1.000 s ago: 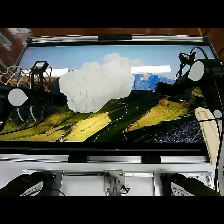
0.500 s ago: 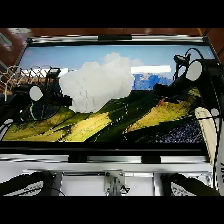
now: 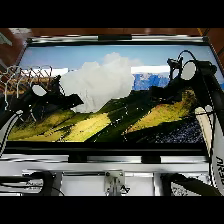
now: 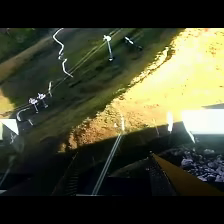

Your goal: Fold the shirts.

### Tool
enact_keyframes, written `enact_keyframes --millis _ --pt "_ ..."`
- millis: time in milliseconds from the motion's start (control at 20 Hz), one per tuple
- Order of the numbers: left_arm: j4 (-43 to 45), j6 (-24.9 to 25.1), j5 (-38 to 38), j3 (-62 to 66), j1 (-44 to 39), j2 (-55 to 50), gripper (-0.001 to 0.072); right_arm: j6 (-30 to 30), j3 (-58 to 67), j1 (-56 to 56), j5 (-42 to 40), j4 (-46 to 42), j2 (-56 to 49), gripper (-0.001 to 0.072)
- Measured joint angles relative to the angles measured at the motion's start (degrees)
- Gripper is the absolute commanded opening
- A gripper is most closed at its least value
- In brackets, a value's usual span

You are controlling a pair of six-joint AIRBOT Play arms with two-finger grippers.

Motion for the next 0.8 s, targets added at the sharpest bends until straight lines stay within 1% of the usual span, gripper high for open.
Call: enact_keyframes --millis 50,100,150,250,350,450,600,700,800 --pt "-2.54 0.48 0.48 0.20 -0.33 -1.07 0.0181 0.00 0.00 0.00 0.37 0.09 -0.07 0.0551" --pt "-5.95 1.95 0.92 0.52 -0.76 -2.01 0.0046 -0.02 0.00 0.00 1.03 0.09 -0.09 0.0551" --pt "-9.57 4.50 1.03 0.90 -1.27 -2.62 0.0045 -0.13 0.00 0.00 1.77 0.07 -0.09 0.0551" --pt "-19.02 11.54 0.15 2.36 -2.86 -3.19 0.0044 -0.76 0.00 0.00 3.72 -1.09 -0.11 0.0551" --pt "-26.88 17.64 -2.38 4.55 -4.85 -2.84 0.0043 -1.31 0.00 0.00 6.62 -4.48 0.17 0.0552" --pt "-32.24 21.18 -4.17 6.78 -7.52 -1.60 0.0043 -2.23 0.02 -0.07 9.44 -8.68 1.62 0.0552" --pt "-36.94 23.54 -5.33 9.77 -13.49 0.66 0.0044 -3.32 0.02 -0.07 12.15 -16.31 6.47 0.0552" --pt "-38.21 23.04 -4.33 10.86 -18.51 1.42 0.0044 -3.69 0.04 -0.09 13.05 -20.96 10.88 0.0552" --pt "-39.17 21.90 -0.85 11.47 -23.78 1.68 0.0045 -3.98 0.04 -0.07 13.42 -24.30 15.26 0.0552"
